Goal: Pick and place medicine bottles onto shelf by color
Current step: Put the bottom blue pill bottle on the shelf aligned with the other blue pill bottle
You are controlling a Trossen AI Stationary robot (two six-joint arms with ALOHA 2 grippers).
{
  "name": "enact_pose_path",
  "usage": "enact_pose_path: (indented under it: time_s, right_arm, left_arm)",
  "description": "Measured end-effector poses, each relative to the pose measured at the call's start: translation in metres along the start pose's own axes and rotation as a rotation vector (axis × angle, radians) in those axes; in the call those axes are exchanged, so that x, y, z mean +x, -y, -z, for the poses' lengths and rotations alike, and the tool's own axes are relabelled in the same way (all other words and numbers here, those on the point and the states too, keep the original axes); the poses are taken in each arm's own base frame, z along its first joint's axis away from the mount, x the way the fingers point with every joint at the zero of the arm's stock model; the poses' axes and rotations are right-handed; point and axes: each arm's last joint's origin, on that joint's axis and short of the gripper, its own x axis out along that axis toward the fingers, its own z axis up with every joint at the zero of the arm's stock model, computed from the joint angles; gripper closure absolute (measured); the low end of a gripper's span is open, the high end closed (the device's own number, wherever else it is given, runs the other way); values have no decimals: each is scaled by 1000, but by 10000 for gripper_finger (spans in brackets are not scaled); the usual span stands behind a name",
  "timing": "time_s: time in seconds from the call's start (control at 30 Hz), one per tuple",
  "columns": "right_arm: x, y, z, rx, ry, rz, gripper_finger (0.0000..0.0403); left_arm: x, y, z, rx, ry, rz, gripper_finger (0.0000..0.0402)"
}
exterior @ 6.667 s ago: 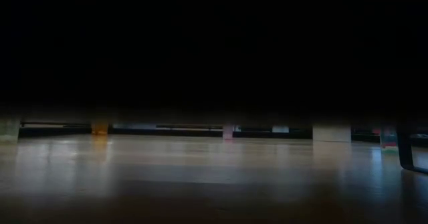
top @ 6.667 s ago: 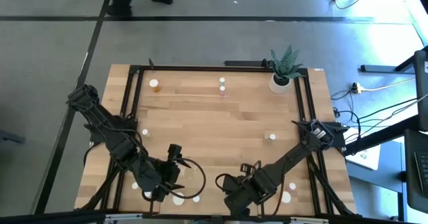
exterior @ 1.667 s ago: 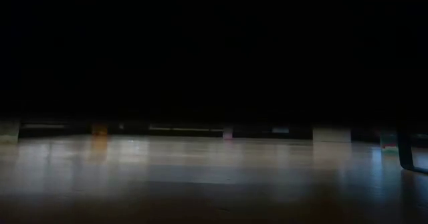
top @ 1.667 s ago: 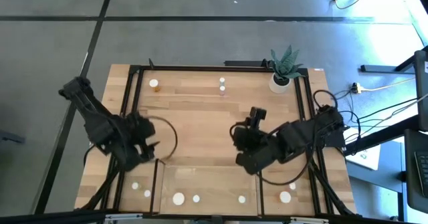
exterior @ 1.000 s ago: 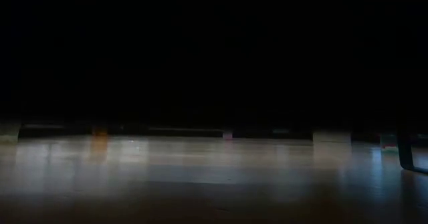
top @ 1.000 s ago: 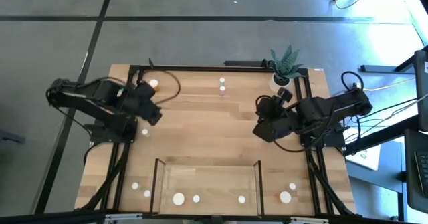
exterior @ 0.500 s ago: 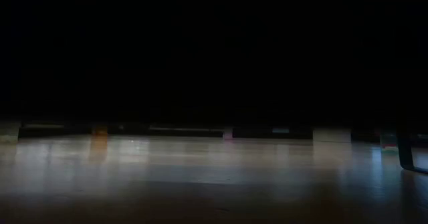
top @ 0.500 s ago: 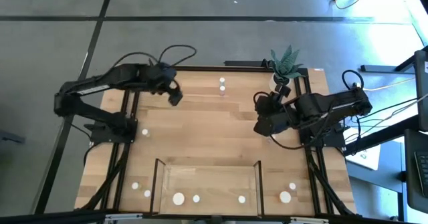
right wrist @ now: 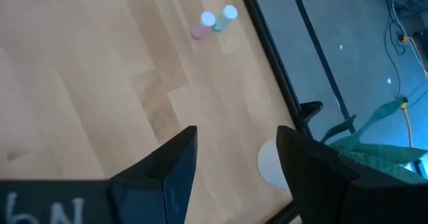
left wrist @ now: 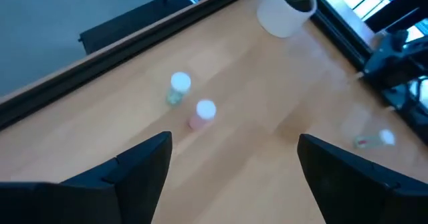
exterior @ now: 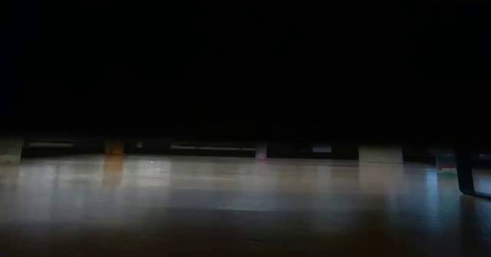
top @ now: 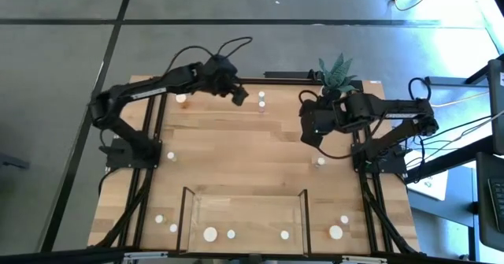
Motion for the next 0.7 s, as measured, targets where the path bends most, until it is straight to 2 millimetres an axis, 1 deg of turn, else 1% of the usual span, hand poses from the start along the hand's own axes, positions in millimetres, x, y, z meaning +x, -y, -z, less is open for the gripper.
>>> enact_pose_path:
  time_s: [0.17, 0.3, 0.37, 0.5, 0.57, 0.7]
  right_arm:
    - [-4, 13, 3, 19, 9, 5, 196]
    - [-6, 21, 5, 42, 3, -30, 196]
    - [-7, 23, 6, 42, -9, -67, 196]
    - [0, 23, 14, 27, -64, -134, 196]
    - [7, 22, 22, 31, -110, -179, 196]
    - [22, 12, 44, 19, -211, -268, 196]
  left_arm:
    - [38, -3, 1, 90, -9, -6, 85]
    - [58, -3, 6, 168, -32, -6, 85]
    - [63, -1, 10, 210, -48, -7, 85]
    - [65, 14, 18, 356, -60, 24, 85]
    - [65, 23, 23, 432, -58, 32, 85]
    - [64, 40, 35, 555, -75, 63, 85]
